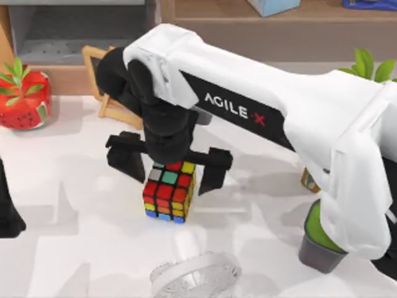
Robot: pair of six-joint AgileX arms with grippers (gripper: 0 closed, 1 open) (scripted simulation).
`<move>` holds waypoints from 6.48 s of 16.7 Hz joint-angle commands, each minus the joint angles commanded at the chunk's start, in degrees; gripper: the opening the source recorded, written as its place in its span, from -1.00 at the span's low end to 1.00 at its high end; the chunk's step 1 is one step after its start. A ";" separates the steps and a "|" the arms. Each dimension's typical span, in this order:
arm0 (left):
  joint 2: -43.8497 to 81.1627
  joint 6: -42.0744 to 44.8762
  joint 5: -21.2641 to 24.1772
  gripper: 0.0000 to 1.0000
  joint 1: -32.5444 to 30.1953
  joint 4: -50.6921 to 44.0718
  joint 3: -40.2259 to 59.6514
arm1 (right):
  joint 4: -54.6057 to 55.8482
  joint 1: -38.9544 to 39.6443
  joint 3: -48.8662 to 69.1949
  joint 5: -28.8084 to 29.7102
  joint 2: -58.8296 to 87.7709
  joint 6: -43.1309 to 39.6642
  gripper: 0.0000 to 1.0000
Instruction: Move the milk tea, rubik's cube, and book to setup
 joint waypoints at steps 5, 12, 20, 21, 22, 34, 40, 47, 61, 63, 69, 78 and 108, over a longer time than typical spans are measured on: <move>0.00 0.00 0.00 1.00 0.00 0.00 0.00 | 0.00 0.00 0.00 0.00 0.00 0.00 -0.06; 0.00 0.00 0.00 1.00 0.00 0.00 0.00 | 0.00 0.00 0.00 0.00 0.00 0.00 -1.00; 0.00 0.00 0.00 1.00 0.00 0.00 0.00 | 0.01 -0.16 0.01 -0.02 0.07 0.10 -1.00; 0.00 0.00 0.00 1.00 0.00 0.00 0.00 | -0.12 -0.15 0.17 -0.02 0.10 0.10 -1.00; 0.00 0.00 0.00 1.00 0.00 0.00 0.00 | -0.62 -0.13 0.87 -0.03 0.16 0.10 -1.00; 0.00 0.00 0.00 1.00 0.00 0.00 0.00 | -8.07 -0.18 9.72 -0.03 1.50 0.16 -1.00; 0.00 0.00 0.00 1.00 0.00 0.00 0.00 | 4.55 -5.61 1.34 -4.86 -10.07 -7.05 -1.00; 0.00 0.00 0.00 1.00 0.00 0.00 0.00 | 40.78 -23.19 -15.82 -13.74 -38.51 -25.52 -1.00; 0.00 0.00 0.00 1.00 0.00 0.00 0.00 | 83.86 -64.19 -53.60 -14.88 -59.95 -62.29 -1.00; 0.00 0.00 0.00 1.00 0.00 0.00 0.00 | 83.91 -64.42 -53.85 -14.84 -59.94 -62.54 -1.00; 0.00 0.00 0.00 1.00 0.00 0.00 0.00 | 85.24 -63.62 -52.69 -13.50 -59.03 -62.63 -1.00; 0.00 0.00 0.00 1.00 0.00 0.00 0.00 | 83.48 -60.89 -32.87 -9.53 -43.05 -63.35 -1.00; 0.00 0.00 0.00 1.00 0.00 0.00 0.00 | 80.85 -61.11 -28.89 -11.13 -38.02 -62.58 1.00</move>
